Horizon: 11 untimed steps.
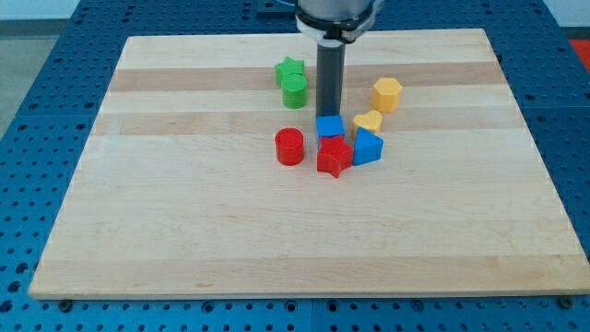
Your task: Push blue cube along with red star towards bottom center
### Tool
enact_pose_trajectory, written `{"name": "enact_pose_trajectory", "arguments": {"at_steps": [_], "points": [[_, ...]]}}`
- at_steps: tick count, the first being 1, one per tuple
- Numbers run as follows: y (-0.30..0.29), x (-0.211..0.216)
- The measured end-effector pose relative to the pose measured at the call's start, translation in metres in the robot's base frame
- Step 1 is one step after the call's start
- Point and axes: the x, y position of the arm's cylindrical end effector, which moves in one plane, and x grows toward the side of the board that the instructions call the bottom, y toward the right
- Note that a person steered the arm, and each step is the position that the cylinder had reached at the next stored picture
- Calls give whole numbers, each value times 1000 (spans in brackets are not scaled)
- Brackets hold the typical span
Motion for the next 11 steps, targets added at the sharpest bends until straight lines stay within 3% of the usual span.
{"name": "enact_pose_trajectory", "arguments": {"at_steps": [5, 8, 9, 11], "points": [[-32, 7], [39, 30], [50, 53], [42, 57]]}}
